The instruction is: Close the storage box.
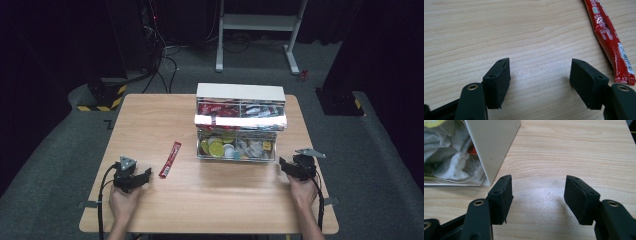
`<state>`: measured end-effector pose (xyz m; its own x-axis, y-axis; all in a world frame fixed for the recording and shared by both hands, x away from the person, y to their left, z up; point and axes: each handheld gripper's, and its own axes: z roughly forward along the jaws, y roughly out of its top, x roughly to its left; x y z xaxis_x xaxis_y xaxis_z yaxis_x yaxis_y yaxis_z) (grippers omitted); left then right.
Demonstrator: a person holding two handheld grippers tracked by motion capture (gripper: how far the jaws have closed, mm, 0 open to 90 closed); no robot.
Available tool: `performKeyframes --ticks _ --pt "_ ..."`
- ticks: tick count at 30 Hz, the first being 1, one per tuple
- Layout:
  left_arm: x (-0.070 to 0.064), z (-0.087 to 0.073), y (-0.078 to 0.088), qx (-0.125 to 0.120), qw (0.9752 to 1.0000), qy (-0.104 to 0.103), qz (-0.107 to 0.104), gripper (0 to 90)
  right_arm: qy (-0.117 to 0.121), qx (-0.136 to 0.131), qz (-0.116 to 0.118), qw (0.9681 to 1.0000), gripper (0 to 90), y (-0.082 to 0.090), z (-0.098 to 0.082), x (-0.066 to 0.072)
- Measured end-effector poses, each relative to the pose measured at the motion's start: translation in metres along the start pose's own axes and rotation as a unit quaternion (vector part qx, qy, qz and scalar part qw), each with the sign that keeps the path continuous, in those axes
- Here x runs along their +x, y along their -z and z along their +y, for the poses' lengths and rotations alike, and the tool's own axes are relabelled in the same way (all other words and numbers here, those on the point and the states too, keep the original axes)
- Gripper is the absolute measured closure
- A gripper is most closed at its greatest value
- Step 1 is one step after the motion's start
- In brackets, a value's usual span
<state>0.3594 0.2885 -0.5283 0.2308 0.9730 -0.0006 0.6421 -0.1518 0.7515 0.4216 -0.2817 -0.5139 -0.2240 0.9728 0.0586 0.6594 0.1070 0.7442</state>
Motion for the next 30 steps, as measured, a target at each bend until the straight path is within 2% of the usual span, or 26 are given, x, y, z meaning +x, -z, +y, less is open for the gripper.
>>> performKeyframes --ticks 8,10,12,16,18,30 --pt "0.0 0.0 0.0 0.0 1.0 0.0 0.0 33.2 0.008 0.007 -0.004 0.9999 38.9 -0.0048 -0.003 0.0008" --pt "0.0 0.0 0.0 0.0 1.0 0.0 0.0 33.2 0.003 0.011 -0.003 0.9999 38.7 -0.0056 -0.004 0.0015" --pt "0.0 0.0 0.0 0.0 1.0 0.0 0.0 33.2 0.007 0.007 -0.006 0.9999 38.5 -0.0059 -0.0051 0.002" --pt "0.0 0.0 0.0 0.0 1.0 0.0 0.0 33.1 0.032 0.012 -0.021 0.9992 36.7 -0.0062 -0.0058 0.0066" --pt "-0.0001 -0.0001 0.0002 0.001 1.0 0.0 -0.001 33.0 0.026 0.014 -0.021 0.9993 34.1 -0.0059 -0.0062 0.0063" --pt "-0.0003 -0.0002 0.0001 0.0 1.0 0.0 -0.001 32.1 0.024 0.013 -0.024 0.9994 33.7 -0.0058 -0.0064 0.0067"
